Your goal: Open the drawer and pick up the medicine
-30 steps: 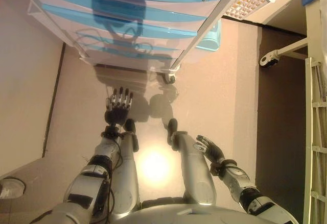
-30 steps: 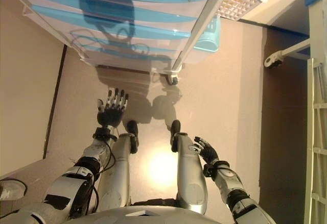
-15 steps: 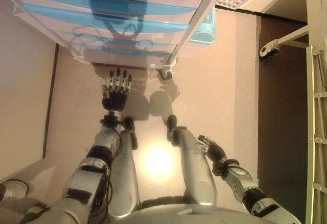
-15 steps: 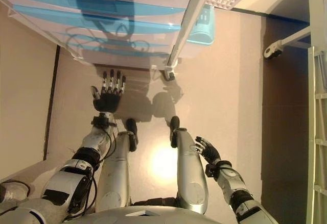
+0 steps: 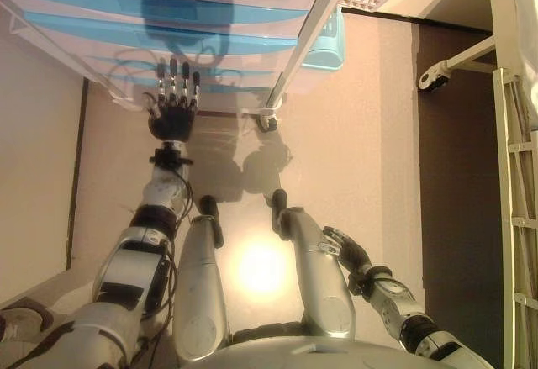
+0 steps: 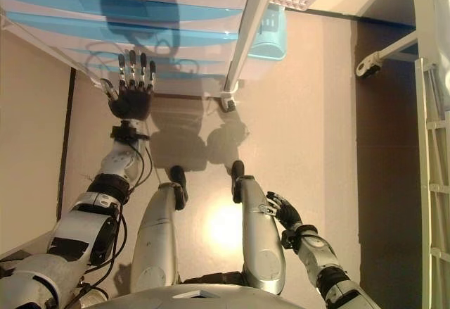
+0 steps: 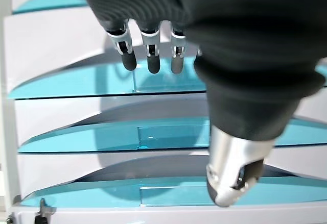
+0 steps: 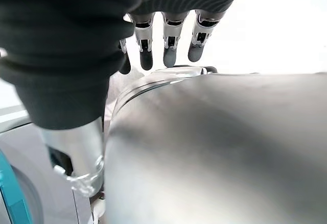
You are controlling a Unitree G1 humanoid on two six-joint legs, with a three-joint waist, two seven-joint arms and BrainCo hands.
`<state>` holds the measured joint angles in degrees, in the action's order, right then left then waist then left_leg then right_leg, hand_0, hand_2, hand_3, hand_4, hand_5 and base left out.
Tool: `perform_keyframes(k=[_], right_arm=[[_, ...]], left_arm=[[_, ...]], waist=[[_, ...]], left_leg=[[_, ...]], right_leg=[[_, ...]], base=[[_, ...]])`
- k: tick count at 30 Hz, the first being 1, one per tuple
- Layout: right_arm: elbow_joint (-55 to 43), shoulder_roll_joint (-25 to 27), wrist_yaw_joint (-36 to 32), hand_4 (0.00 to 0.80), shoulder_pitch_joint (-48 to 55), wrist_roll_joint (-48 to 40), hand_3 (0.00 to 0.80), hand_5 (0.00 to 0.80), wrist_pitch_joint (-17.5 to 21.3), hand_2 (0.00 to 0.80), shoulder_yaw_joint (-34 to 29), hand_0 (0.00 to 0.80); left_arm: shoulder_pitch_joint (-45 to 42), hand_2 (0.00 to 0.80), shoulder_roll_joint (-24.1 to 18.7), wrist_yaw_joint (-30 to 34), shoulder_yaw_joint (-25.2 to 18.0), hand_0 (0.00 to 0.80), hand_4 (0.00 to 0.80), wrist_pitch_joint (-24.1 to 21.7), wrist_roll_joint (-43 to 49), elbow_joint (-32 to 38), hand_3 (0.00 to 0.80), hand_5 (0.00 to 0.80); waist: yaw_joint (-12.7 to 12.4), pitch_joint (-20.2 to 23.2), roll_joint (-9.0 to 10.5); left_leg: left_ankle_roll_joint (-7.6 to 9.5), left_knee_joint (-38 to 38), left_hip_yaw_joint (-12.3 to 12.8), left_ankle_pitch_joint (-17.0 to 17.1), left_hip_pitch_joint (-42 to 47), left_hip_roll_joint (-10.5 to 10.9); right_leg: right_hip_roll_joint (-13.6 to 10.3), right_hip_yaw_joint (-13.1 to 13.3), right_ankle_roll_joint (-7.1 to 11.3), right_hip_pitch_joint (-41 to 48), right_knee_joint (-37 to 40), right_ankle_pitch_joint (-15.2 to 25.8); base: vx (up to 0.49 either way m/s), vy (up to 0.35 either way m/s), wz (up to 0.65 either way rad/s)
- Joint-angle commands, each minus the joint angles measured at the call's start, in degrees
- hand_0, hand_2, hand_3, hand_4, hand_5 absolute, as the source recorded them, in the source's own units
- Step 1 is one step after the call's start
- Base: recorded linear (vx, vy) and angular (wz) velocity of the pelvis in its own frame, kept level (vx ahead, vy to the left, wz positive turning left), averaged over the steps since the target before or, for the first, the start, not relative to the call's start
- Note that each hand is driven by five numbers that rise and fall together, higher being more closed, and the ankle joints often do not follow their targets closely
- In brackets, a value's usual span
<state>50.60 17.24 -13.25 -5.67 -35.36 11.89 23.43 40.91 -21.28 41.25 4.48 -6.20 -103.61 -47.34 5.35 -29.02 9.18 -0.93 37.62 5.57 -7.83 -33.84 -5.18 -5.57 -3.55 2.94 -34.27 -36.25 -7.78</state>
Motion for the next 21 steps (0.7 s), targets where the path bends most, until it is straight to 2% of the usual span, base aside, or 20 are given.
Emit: perform_keyframes(k=[1, 11, 21], right_arm=[[-2.27, 2.46, -0.58, 0.0, 5.88, -0.91, 0.0, 0.0, 2.01, 0.0, 2.53, 0.0], [-1.57, 2.62, -0.72, 0.0, 6.6, -1.22, 0.0, 0.0, 3.03, 0.0, 2.88, 0.0], [-0.9, 2.4, -1.26, 0.0, 6.87, -1.54, 0.0, 0.0, 3.39, 0.0, 3.28, 0.0]], left_arm=[[1.3, 0.0, -1.87, -1.08, -0.29, 0.0, 0.0, -1.74, -1.03, 4.71, 0.0, 0.0], [6.27, 0.0, -6.03, -6.76, -0.79, 0.0, 0.0, -0.74, -1.23, 0.69, 0.0, 0.0], [9.17, 0.0, -8.41, -7.69, -0.26, 0.0, 0.0, 0.86, 1.03, -2.89, 0.0, 0.0]], waist=[[0.26, 3.04, -1.18], [1.4, 3.15, -1.06], [1.88, 3.04, -0.74]], left_leg=[[1.81, -0.08, 2.39, -4.01, 0.87, 1.68], [1.84, 0.5, 3.15, -4.42, 1.03, 1.23], [2.06, 1.45, 3.39, -5.08, 0.88, 0.96]], right_leg=[[2.15, -1.69, 0.71, 0.64, -0.51, 0.57], [2.29, -1.25, 0.77, 0.81, 0.23, 1.13], [2.57, -0.98, 0.88, 0.91, 0.35, 1.41]], base=[[0.0, 0.0, 0.0], [0.0, 0.0, 0.0], [0.0, -0.002, -0.01]])
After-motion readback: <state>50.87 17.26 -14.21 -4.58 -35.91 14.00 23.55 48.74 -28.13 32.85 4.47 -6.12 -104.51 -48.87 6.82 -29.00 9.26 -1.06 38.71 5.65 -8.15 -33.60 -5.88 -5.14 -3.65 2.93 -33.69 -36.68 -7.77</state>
